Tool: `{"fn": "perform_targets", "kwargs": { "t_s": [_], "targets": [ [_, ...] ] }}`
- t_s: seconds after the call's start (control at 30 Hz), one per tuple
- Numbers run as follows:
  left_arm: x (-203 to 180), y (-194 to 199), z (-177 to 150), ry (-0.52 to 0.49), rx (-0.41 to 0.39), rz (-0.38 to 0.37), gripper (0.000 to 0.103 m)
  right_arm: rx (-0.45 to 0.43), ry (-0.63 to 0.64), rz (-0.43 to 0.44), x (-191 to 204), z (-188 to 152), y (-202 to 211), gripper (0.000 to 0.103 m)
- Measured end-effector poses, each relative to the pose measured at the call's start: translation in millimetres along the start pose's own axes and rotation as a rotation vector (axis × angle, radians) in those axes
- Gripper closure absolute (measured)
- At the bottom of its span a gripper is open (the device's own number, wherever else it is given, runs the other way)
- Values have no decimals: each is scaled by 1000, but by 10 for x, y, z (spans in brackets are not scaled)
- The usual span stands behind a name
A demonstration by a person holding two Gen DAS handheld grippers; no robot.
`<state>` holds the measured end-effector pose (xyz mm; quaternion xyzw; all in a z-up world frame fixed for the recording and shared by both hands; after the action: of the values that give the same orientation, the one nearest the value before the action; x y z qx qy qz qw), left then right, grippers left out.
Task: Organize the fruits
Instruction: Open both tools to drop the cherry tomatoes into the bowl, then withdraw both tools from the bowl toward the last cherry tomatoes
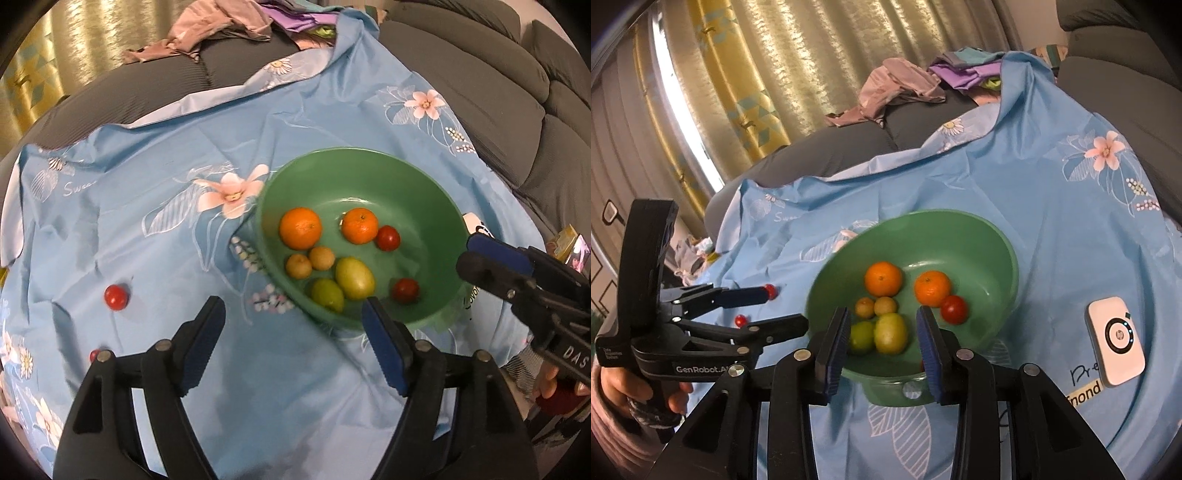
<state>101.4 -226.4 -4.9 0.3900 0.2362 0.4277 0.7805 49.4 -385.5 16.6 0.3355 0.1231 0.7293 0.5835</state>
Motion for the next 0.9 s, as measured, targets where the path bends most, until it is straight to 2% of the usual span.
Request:
{"fn": "perform_targets", "kwargs": {
  "t_s": [0.53, 0.9],
  "targets": [
    [378, 526, -317, 114, -73, 10, 24, -24, 84, 16, 439, 39, 203, 66],
    [645, 757, -504, 178, -110, 47, 22, -31, 137, 21, 698, 28, 288, 66]
  ]
}}
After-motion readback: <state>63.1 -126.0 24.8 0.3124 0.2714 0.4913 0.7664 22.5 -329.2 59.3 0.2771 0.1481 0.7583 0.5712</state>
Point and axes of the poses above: each gripper's, at about its wrist camera, not at the fingertips, and y roughly against the way its jaws point, x to its left, z to its top, the point moved 4 cm from there along -y, roughly the way its jaws point, and after that the axes turned 1 degree about -y, right-handed, at the moved point
